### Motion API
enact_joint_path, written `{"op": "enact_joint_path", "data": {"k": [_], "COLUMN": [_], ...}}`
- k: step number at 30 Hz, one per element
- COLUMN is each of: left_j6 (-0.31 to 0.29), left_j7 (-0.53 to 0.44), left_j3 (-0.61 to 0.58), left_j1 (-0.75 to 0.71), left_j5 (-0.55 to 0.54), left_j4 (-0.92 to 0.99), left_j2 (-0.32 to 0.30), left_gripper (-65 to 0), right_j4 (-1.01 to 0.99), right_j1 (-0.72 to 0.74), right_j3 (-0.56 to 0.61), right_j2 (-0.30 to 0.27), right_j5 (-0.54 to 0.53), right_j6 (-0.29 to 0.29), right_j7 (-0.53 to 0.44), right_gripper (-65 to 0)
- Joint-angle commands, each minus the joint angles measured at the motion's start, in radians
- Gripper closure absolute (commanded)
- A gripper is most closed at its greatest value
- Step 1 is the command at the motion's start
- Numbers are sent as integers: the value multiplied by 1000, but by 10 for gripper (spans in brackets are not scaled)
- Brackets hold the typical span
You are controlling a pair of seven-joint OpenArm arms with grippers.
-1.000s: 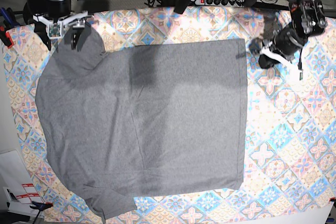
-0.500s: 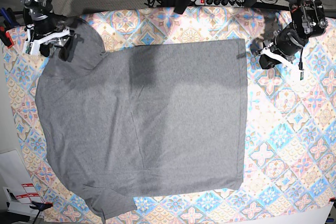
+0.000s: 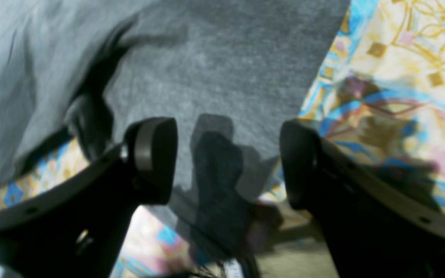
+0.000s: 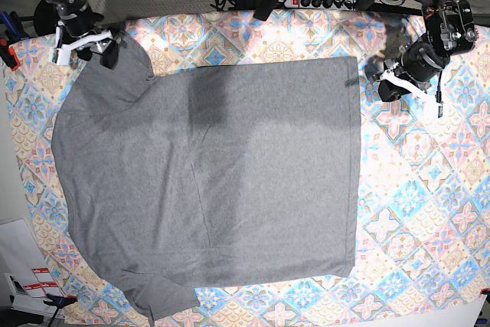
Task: Fold the T-shirt properly
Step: 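Move right gripper to the sleeve corner, left gripper to the hem corner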
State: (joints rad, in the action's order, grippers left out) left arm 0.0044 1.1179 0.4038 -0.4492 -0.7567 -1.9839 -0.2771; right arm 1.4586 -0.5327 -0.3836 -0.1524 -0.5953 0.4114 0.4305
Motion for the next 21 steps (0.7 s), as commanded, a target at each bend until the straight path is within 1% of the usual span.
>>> {"op": "enact_joint_path", "data": {"k": [1, 5, 10, 15, 16, 17, 19, 21], "left_j6": [-1, -1, -1, -5, -19, -47, -136, -206], "left_j7": [-14, -14, -14, -12, -12, -12, -14, -14], "left_j3": [8, 8, 8, 8, 8, 8, 8, 8], "left_j1": [0, 0, 0, 28, 36, 40, 62, 83], "left_j5": [-7, -7, -7, -8, -7, -8, -13, -8], "left_j4": [-15, -15, -12, 111, 145, 180, 249, 305], "left_j2": [-11, -11, -17, -18, -20, -29, -38, -38], "left_gripper": [-40, -40, -44, -45, -45, -45, -45, -43], "right_j4": [-5, -65, -63, -62, -60, -52, -29, -11], "right_j1": [9, 32, 26, 12, 4, -2, -5, -8], "right_j3": [-5, 1, 2, 18, 28, 36, 47, 61], "right_j2": [-9, -5, -5, -3, -3, -3, -3, -3], "right_j5": [-12, -12, -12, -12, -12, -12, -12, -12], "right_j6": [22, 33, 33, 33, 33, 33, 33, 33], "right_j7": [-19, -19, -14, -11, -12, -12, -14, -14], "right_gripper": [-413, -413, -413, -413, -413, -413, -413, -413]}}
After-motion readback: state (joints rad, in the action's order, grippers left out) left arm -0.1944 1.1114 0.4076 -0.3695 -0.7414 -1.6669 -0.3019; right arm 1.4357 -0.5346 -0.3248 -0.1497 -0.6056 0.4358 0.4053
